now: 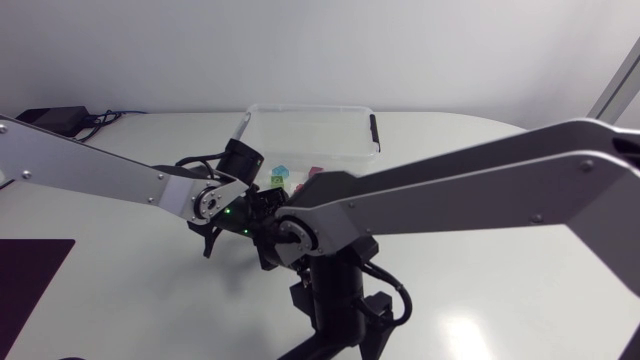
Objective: Place the duplo bricks in the container
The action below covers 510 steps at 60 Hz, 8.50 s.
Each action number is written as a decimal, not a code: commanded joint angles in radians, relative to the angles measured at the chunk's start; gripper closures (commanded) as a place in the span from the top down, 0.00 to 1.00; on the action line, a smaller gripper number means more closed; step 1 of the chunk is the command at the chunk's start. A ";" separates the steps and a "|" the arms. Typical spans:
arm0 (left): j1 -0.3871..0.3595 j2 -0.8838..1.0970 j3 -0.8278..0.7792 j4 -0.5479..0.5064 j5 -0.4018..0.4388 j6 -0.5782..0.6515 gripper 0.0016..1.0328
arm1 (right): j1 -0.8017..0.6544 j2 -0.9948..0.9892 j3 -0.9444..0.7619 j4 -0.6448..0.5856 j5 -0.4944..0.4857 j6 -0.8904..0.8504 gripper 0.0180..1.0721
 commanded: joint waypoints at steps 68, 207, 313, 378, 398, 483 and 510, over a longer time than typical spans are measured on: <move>0.099 -0.622 0.116 -0.337 0.114 -0.093 0.05 | 0.172 0.082 -0.095 0.146 0.068 0.048 0.27; 0.875 -0.719 -0.042 -0.156 -0.178 -0.496 0.71 | -0.458 0.581 1.593 -0.209 0.384 0.134 0.96; 1.519 -0.105 0.062 -0.138 -0.233 -0.703 0.81 | -0.335 -0.126 0.701 -0.288 0.387 0.171 0.96; 1.479 0.114 0.125 -0.029 -0.287 -0.763 0.31 | -0.311 -0.206 0.668 -0.286 0.397 0.178 0.96; 1.413 -0.122 0.045 -0.093 -0.242 -0.740 0.14 | -0.334 -0.261 0.659 -0.286 0.403 0.183 0.96; 0.226 0.037 0.806 -0.459 -0.060 -0.673 0.14 | -0.504 -0.372 0.436 -0.222 0.495 0.201 0.96; 0.158 0.100 0.840 -0.492 -0.009 -0.660 0.87 | -0.513 -0.389 0.413 -0.208 0.512 0.201 0.96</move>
